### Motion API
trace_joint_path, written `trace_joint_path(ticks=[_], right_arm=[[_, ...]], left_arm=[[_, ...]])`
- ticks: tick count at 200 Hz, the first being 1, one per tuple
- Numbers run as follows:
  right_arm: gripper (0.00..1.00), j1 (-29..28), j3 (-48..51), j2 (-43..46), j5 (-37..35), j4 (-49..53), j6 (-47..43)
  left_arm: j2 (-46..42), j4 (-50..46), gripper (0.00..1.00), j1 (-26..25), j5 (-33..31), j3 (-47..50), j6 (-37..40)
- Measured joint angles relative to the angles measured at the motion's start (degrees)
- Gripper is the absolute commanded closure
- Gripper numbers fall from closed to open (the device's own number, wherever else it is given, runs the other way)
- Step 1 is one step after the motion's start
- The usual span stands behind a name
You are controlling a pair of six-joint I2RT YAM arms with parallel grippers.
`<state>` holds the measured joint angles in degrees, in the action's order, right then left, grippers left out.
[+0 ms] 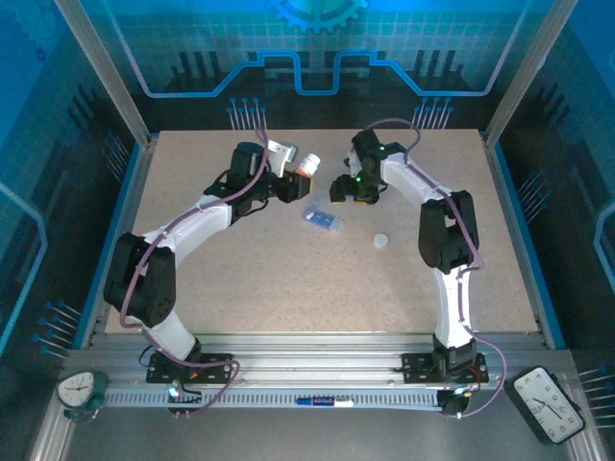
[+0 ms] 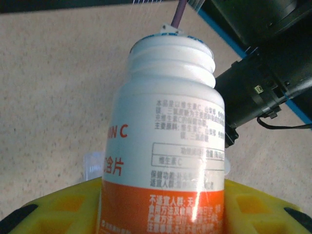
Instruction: Sort the pills into containers
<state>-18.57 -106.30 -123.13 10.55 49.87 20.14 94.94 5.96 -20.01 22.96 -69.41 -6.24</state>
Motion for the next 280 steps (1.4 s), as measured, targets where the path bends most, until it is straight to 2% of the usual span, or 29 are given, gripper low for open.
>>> trace_joint_path(ticks=[32,91,152,229,280], right_arm=[[0.29,1.3,1.6,4.0,-0.9,0.5,0.0],[0.28,1.5,11.6,10.7,-4.3,1.7,0.0],[0.27,1.6,20.3,11.9,-10.3,4.2,0.0],[0.28,1.6,21.4,9.6,-13.4,4.7,0.0],[0.33,1.6,22.3,7.8,-13.6,4.5,0.0]], left_arm=[[-0.8,8.0,1.00,0.0,0.5,0.2,-1.4],[-0.8,22.6,1.00,0.0,1.2,1.6,-2.7],[-0.9,32.5,1.00,-0.1,2.0,3.2,0.1],[-0.9,36.7,1.00,-0.6,4.1,3.4,1.9],[-0.9,36.7,1.00,-0.8,5.0,3.4,1.9]])
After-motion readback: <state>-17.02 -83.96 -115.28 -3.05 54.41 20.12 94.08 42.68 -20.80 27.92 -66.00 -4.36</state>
